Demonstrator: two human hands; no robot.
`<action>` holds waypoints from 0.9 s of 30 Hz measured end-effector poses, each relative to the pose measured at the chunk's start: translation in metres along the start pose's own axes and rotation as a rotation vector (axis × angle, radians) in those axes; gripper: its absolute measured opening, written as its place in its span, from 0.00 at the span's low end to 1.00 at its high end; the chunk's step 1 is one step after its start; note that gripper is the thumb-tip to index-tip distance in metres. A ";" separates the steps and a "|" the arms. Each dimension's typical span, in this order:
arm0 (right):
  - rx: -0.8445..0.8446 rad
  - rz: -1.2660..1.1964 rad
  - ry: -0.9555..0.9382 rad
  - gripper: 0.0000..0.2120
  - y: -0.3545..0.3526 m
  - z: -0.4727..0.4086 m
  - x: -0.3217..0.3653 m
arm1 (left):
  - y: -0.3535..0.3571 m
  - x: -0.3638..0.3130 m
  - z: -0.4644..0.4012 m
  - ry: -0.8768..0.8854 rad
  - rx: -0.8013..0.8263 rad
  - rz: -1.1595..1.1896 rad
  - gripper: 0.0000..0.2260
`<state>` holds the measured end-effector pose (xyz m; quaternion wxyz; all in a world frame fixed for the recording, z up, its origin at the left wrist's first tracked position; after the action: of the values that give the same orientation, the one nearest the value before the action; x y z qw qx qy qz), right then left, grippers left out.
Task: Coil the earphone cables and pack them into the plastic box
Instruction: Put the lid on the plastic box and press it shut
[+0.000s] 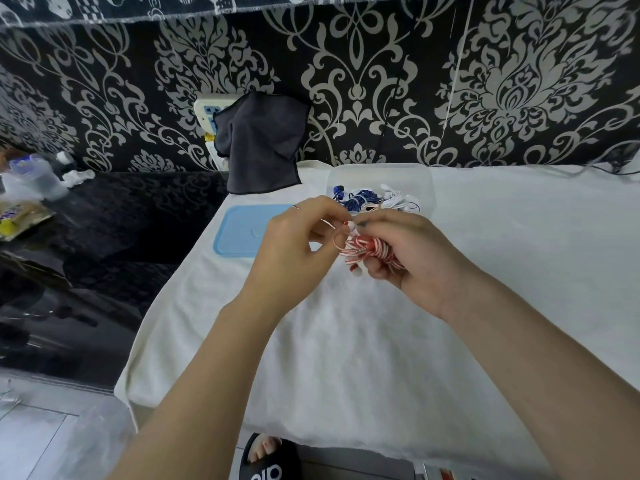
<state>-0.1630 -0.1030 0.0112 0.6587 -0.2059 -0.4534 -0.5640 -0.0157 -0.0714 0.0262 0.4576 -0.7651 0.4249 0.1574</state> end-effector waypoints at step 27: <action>-0.620 1.534 -0.597 0.11 0.044 -0.070 0.078 | -0.032 0.134 0.027 -0.918 0.160 -0.585 0.34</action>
<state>-0.0997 -0.1889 0.0509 0.6245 -0.7622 -0.1700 0.0138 0.0933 -0.1092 -0.0546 0.6775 -0.6667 -0.0382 0.3083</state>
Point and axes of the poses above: each hand's wrist, its own z-axis away from the middle knuckle, its own y-axis out of the palm, x = y × z, the point moved 4 cm from there along -z, towards the middle knuckle, and after that the axes turned 12 degrees about y, right-handed, at the moved point
